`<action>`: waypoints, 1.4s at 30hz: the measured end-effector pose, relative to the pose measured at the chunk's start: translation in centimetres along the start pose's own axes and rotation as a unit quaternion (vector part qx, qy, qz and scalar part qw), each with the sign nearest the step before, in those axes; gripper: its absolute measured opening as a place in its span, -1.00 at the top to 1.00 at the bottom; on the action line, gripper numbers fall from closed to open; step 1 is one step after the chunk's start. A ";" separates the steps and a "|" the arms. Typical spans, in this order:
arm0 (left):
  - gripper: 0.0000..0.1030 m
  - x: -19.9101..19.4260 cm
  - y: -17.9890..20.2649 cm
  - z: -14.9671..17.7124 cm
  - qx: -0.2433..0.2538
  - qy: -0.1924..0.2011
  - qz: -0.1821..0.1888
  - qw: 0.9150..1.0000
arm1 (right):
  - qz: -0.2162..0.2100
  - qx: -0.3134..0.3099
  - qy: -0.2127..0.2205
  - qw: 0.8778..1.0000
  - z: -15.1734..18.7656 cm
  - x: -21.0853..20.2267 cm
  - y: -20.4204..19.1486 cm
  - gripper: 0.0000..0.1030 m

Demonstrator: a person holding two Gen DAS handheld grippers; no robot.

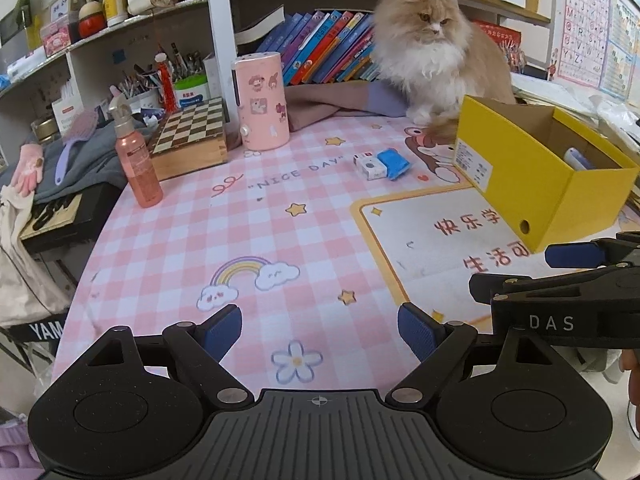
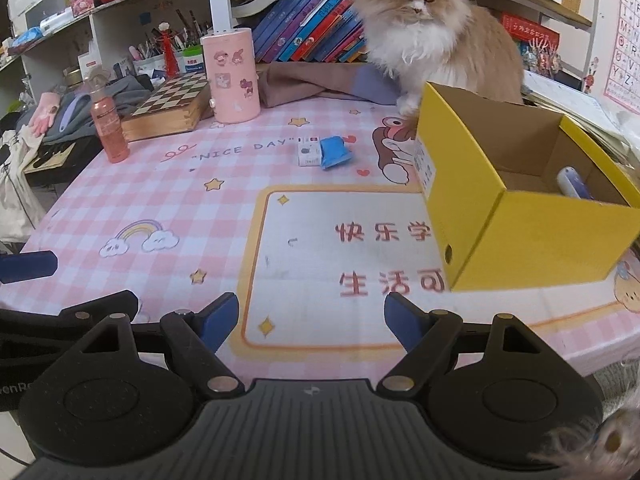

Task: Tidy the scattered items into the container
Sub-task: 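Lower the right tool onto the blue cloth while the left tool approaches the white card box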

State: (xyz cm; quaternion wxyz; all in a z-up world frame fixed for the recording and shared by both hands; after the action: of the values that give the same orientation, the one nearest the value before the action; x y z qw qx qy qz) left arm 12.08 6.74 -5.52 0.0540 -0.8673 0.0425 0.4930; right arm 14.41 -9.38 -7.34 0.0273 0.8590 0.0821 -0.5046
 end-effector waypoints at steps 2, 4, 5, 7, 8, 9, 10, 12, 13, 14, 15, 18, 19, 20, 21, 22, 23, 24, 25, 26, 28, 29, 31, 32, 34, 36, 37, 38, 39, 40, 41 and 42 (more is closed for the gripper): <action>-0.70 0.8 0.0 -0.7 -0.002 -0.005 0.001 1.000 | 0.000 0.000 -0.004 1.000 -0.9 0.7 0.2 -0.51; -0.70 1.6 0.0 -1.4 -0.001 -0.009 0.001 1.000 | 0.000 -0.003 -0.006 1.000 -2.1 1.5 0.4 -0.47; -0.70 2.0 -0.1 -1.8 -0.001 -0.010 0.001 1.000 | 0.001 -0.003 -0.006 1.000 -2.6 1.9 0.5 -0.44; -0.70 2.8 -0.1 -2.7 -0.003 -0.012 0.000 1.000 | 0.002 -0.004 -0.009 1.000 -3.5 2.7 0.7 -0.42; -0.70 3.1 -0.2 -3.1 -0.004 -0.012 -0.001 1.000 | 0.003 -0.005 -0.010 1.000 -4.0 3.1 0.9 -0.41; -0.70 3.5 -0.3 -3.6 -0.005 -0.012 -0.002 1.000 | 0.003 -0.005 -0.012 1.000 -4.5 3.5 1.1 -0.41; -0.70 3.9 -0.4 -4.2 -0.006 -0.012 -0.003 1.000 | 0.004 -0.005 -0.013 1.000 -5.0 3.8 1.3 -0.40; -0.70 4.6 -0.6 -5.1 -0.008 -0.012 -0.006 1.000 | 0.007 -0.006 -0.012 1.000 -6.1 4.5 1.8 -0.39; -0.70 5.0 -0.6 -5.7 -0.009 -0.012 -0.008 1.000 | 0.008 -0.006 -0.012 1.000 -6.7 4.8 2.0 -0.39; -0.70 5.4 -0.7 -6.1 -0.010 -0.013 -0.009 1.000 | 0.009 -0.005 -0.011 1.000 -7.2 5.0 2.2 -0.39; -0.70 5.7 -0.8 -6.6 -0.010 -0.013 -0.011 1.000 | 0.009 -0.003 -0.011 1.000 -7.8 5.3 2.4 -0.39; -0.70 6.6 -0.8 -8.0 -0.010 -0.013 -0.017 1.000 | 0.007 0.003 -0.008 1.000 -9.7 6.2 2.9 -0.39; -0.70 6.9 -0.8 -8.6 -0.009 -0.013 -0.019 1.000 | 0.007 0.004 -0.007 1.000 -10.3 6.4 3.0 -0.39; -0.70 7.3 -0.9 -9.0 -0.009 -0.013 -0.021 1.000 | 0.006 0.005 -0.006 1.000 -10.9 6.7 3.1 -0.38; -0.70 7.6 -0.9 -9.5 -0.009 -0.013 -0.023 1.000 | 0.005 0.007 -0.005 1.000 -11.7 7.0 3.2 -0.37; -0.70 7.9 -0.9 -10.0 -0.009 -0.013 -0.024 1.000 | 0.003 0.009 -0.005 1.000 -12.3 7.2 3.3 -0.35; -0.70 8.3 -0.9 -10.5 -0.009 -0.013 -0.026 1.000 | 0.001 0.011 -0.005 1.000 -13.1 7.6 3.4 -0.34; -0.70 8.7 -0.9 -10.9 -0.010 -0.014 -0.027 0.999 | -0.001 0.013 -0.005 1.000 -13.9 7.9 3.4 -0.33; -0.70 9.1 -1.0 -11.3 -0.010 -0.015 -0.028 0.999 | -0.003 0.015 -0.005 1.000 -14.6 8.2 3.4 -0.31; -0.70 9.5 -1.0 -11.7 -0.011 -0.017 -0.028 0.999 | -0.003 0.016 -0.005 1.000 -15.3 8.6 3.4 -0.28; -0.70 10.3 -0.9 -12.5 -0.011 -0.020 -0.029 0.999 | -0.004 0.016 -0.008 1.000 -16.8 9.4 3.4 -0.21; -0.70 10.7 -0.9 -12.9 -0.010 -0.021 -0.029 0.999 | -0.004 0.017 -0.010 1.000 -17.5 9.8 3.4 -0.17; -0.70 11.4 -0.8 -13.7 -0.010 -0.022 -0.029 0.999 | -0.006 0.019 -0.017 1.000 -18.6 10.8 3.5 -0.13; -0.70 11.7 -0.7 -14.0 -0.010 -0.022 -0.029 0.999 | -0.007 0.021 -0.022 1.000 -19.1 11.3 3.6 -0.10; -0.70 12.3 -0.6 -14.8 -0.010 -0.021 -0.028 0.999 | -0.011 0.029 -0.035 0.999 -19.9 12.4 3.8 -0.05; -0.70 12.9 -0.6 -15.3 -0.010 -0.022 -0.028 0.999 | -0.016 0.038 -0.051 0.998 -20.5 13.5 3.9 -0.03; -0.70 13.3 -0.6 -15.5 -0.011 -0.023 -0.026 0.999 | -0.017 0.039 -0.056 0.998 -20.7 13.9 3.8 -0.02; -0.70 13.6 -0.6 -15.6 -0.012 -0.024 -0.024 0.999 | -0.016 0.037 -0.059 0.997 -21.0 14.4 3.7 0.01; -0.70 13.8 -0.7 -15.8 -0.013 -0.026 -0.023 0.999 | -0.013 0.036 -0.060 0.997 -21.2 14.7 3.6 0.02; -0.70 14.1 -0.8 -15.9 -0.014 -0.027 -0.022 0.999 | -0.008 0.039 -0.059 0.997 -21.5 15.0 3.6 0.02; -0.70 14.4 -0.8 -16.1 -0.016 -0.028 -0.020 0.999 | -0.004 0.043 -0.059 0.997 -21.8 15.3 3.8 0.03; -0.70 14.6 -0.9 -16.2 -0.017 -0.028 -0.018 0.999 | -0.001 0.047 -0.060 0.997 -22.1 15.6 3.9 0.03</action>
State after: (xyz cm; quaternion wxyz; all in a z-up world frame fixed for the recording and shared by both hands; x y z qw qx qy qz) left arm 33.46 5.15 -9.78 0.0492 -0.8545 0.0168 0.5169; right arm 41.56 -8.63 -10.31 -0.0088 0.8274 0.0575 -0.5586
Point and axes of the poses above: each gripper's, at about its wrist camera, not at the fingertips, and x roughly the way its jaws point, y to its right, z to its underside, the point moved 6 cm from there along x, roughly the way its jaws point, and after that the axes turned 15 degrees about -y, right-handed, at the moved point
